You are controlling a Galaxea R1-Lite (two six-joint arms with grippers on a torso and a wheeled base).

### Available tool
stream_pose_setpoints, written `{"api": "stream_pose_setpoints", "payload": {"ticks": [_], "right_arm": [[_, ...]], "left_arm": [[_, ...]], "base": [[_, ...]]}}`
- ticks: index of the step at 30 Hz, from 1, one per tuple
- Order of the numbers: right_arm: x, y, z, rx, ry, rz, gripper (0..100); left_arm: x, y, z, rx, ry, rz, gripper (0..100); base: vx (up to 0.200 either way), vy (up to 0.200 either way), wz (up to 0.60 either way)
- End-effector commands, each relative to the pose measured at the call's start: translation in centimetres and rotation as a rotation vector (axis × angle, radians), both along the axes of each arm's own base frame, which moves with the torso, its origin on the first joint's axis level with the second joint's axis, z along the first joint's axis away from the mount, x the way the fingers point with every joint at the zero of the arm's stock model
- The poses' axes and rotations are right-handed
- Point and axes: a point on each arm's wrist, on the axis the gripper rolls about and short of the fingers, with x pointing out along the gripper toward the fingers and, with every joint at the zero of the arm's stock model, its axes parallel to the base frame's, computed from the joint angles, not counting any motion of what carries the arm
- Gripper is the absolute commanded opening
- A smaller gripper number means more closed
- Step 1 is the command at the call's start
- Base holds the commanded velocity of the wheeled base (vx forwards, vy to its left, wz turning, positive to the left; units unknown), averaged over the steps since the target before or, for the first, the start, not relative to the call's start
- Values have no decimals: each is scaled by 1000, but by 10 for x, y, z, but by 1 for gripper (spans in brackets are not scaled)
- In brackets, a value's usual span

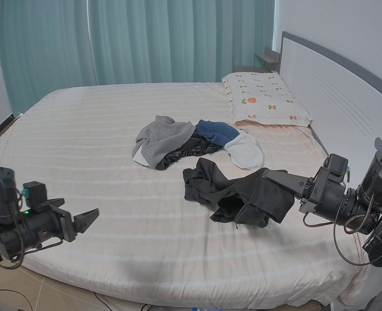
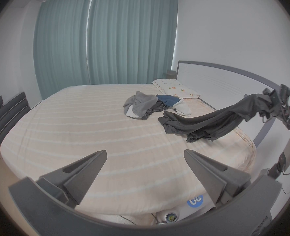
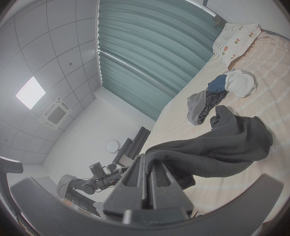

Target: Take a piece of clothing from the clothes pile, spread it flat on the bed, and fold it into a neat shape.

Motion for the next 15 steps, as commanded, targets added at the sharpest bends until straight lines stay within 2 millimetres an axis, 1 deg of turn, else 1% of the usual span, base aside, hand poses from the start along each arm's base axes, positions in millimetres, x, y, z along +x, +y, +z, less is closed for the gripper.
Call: {"api": "stream_pose_setpoints", "payload": {"ticks": [1, 3, 5, 6, 9, 11, 15], "right_arm": [[-2, -3, 1, -3, -13, -10, 0], [-7, -5, 9, 12, -40, -7, 0], [-14, -9, 19, 33, -75, -6, 0], [-18, -11, 23, 42, -92, -4, 0], [-22, -13, 27, 47, -101, -3, 0], [-22, -12, 27, 47, -101, -1, 0], [-27, -13, 32, 57, -118, 10, 0]], "left_arm": [[100, -110, -89, 45, 127, -39, 100], [99, -123, -98, 43, 152, -65, 100], [101, -138, -103, 28, 156, -90, 100], [105, -145, -103, 11, 151, -94, 100], [116, -168, -104, -50, 129, -103, 100], [118, -176, -107, -61, 132, -109, 100], [124, -186, -121, -60, 140, -117, 100]], "base": [[0, 0, 0], [0, 0, 0], [0, 0, 0], [0, 0, 0], [0, 0, 0], [0, 0, 0], [0, 0, 0]]}}
